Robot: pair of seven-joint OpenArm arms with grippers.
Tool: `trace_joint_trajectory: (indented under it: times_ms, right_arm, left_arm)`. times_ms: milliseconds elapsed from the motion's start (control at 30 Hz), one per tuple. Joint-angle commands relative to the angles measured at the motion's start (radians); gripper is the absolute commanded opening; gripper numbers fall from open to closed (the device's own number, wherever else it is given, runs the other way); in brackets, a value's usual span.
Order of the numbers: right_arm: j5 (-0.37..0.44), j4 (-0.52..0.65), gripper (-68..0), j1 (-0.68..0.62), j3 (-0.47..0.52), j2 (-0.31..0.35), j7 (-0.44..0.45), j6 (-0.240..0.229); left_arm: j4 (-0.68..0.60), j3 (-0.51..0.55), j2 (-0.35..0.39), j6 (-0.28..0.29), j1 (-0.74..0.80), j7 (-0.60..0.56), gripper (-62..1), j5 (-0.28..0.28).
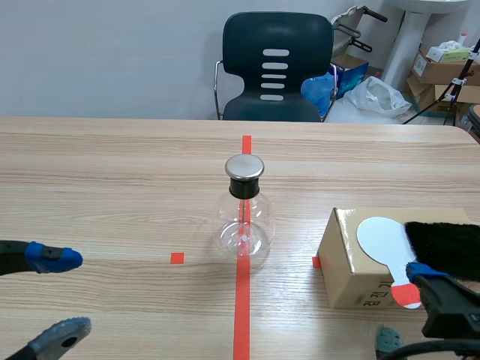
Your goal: Do the electroscope experiment
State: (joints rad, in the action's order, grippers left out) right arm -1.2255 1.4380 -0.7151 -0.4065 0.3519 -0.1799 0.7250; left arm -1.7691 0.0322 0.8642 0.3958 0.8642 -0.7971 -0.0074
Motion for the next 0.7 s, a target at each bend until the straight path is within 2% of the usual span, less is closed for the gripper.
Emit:
trace_joint_trajectory:
  times_ms: [0,133,533,667]
  right_arm:
    - [-0.001,0.026,-7.6,0.0,0.011,0.003,-0.003,0.058]
    - [-0.004,0.026,-13.4,0.0,0.014,0.003,-0.004,0.058]
    - [-0.031,0.033,-14.1,0.0,0.037,0.003,-0.016,0.058]
    - [-0.032,0.047,-19.5,0.0,0.053,0.003,-0.015,0.058]
  left_arm:
    - [-0.018,0.004,-0.005,0.003,-0.003,-0.015,-30.7,-0.01]
    - [-0.018,0.004,-0.005,0.003,-0.003,-0.015,-30.7,-0.01]
    - [-0.018,0.004,-0.005,0.003,-0.003,-0.015,-30.7,-0.01]
    - [-0.018,0.004,-0.005,0.003,-0.003,-0.015,-30.7,-0.01]
